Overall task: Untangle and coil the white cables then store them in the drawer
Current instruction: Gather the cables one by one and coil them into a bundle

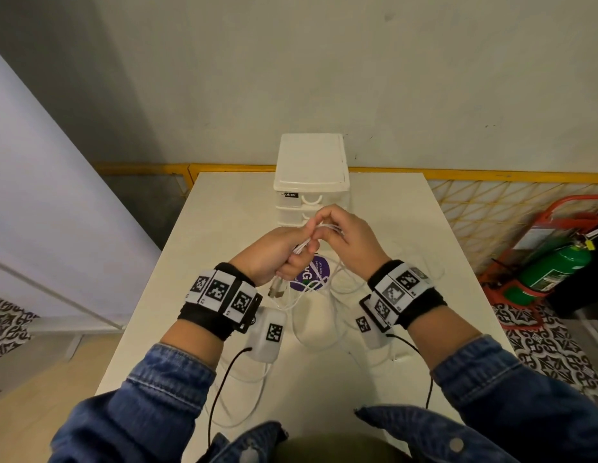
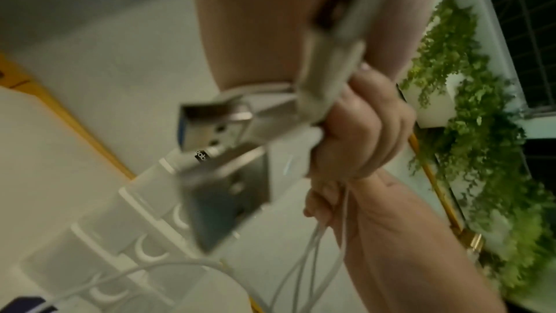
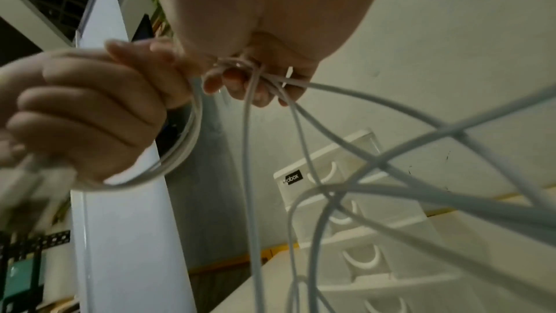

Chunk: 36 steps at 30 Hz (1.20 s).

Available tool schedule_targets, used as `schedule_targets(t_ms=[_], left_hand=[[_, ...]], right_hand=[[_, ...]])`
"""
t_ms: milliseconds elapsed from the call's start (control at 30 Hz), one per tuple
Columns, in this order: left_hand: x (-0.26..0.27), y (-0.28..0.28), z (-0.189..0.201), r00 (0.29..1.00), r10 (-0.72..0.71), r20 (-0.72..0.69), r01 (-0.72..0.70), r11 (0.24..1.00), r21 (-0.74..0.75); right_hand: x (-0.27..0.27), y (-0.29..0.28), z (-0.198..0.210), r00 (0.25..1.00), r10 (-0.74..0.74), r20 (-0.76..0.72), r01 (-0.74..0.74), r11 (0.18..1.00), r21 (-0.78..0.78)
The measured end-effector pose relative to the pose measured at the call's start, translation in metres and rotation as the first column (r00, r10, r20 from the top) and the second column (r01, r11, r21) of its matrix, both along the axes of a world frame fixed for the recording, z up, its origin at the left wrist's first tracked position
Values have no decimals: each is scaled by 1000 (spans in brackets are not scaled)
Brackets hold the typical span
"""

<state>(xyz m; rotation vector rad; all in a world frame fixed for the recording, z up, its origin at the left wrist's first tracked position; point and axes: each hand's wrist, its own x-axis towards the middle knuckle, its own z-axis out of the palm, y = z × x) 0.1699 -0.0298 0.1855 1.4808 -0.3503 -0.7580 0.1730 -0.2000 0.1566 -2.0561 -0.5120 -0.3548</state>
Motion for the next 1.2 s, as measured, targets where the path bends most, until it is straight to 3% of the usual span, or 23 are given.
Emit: schedule_targets(t_ms=[100,233,367,433,600,733,833,933,1033,1100,1133,1200], left_hand=[[-3,0,5,998,-11,-56,6,997,-78],[-7,-2,11,982,-65,-178,4,946,-324],[-4,-3,31,971,-83,-224,-82,766,-637],[-2,-5,38,969,-44,-245,-152,675,-722],[11,-4,41,953,113,-281,-302,433,-850],[19,-1,40,889,350,-296,-421,370,-828],[22,-1,34,815,518,-260,-492,379,-784],[26,2,26,710,687,-152,-568,432,-700],[25,3,13,628,763,155,-602,602,-524],[24,4,1,615,648,449,-607,752,-255],[24,6,-5,648,539,538,-592,801,-88],[24,7,-16,755,304,581,-498,842,206]], right_hand=[[3,-4,-8,996,-19,93,28,996,-89],[1,-6,-26,995,-95,-1,94,989,-117],[-10,-1,-50,972,-103,-210,66,982,-177],[-14,3,-59,945,-89,-314,29,981,-191],[-22,12,-73,885,-49,-463,17,997,-72],[-25,13,-69,904,-23,-427,-3,998,-59],[-28,16,-67,923,3,-385,-73,983,-166],[-35,23,-61,933,77,-350,-144,975,-169],[-40,28,-51,944,149,-295,-193,973,-124],[-41,29,-44,953,169,-253,-204,971,-121],[-40,29,-40,961,162,-222,-191,975,-113],[-39,31,-31,983,134,-129,-147,985,-92]])
